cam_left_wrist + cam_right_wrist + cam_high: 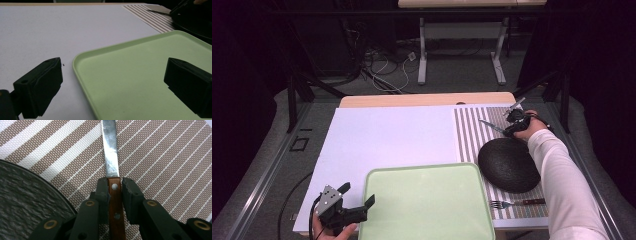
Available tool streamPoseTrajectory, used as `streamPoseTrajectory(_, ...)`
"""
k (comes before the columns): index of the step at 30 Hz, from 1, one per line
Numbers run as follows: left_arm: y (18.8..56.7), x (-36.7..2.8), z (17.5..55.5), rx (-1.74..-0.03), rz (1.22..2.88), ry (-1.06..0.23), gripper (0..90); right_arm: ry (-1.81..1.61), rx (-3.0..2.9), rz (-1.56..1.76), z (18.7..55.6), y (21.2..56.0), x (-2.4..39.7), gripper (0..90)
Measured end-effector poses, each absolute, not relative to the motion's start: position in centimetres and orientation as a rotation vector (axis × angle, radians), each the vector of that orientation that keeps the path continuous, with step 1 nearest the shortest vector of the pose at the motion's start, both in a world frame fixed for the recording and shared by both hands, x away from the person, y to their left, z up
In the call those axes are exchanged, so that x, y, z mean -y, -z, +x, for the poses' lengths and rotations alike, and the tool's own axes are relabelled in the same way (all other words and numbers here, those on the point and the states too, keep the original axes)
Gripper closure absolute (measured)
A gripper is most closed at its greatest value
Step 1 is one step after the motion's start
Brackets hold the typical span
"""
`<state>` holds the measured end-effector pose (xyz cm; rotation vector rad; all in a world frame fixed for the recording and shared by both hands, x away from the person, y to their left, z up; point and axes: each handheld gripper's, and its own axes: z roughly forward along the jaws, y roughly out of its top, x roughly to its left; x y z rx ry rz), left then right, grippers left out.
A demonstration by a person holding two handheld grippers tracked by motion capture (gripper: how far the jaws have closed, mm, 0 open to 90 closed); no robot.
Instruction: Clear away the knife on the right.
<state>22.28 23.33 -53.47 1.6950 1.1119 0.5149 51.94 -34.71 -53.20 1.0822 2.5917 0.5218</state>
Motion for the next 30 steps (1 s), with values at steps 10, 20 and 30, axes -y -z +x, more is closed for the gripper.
streamPoseTrajectory(10,53.48,-23.32,22.31,-1.114,1.694,-0.515,2.1,-0.522,-2.591,1.089,51.79,53.20,34.67,76.5)
streamPoseTrajectory(20,53.46,-23.33,22.29,-1.114,1.693,-0.514,2.1,-0.494,-2.611,1.029,51.89,53.10,34.61,76.6)
streamPoseTrajectory(30,53.49,-23.29,22.34,-1.113,1.696,-0.512,2.1,-0.518,-2.601,1.037,51.90,53.22,34.63,76.6)
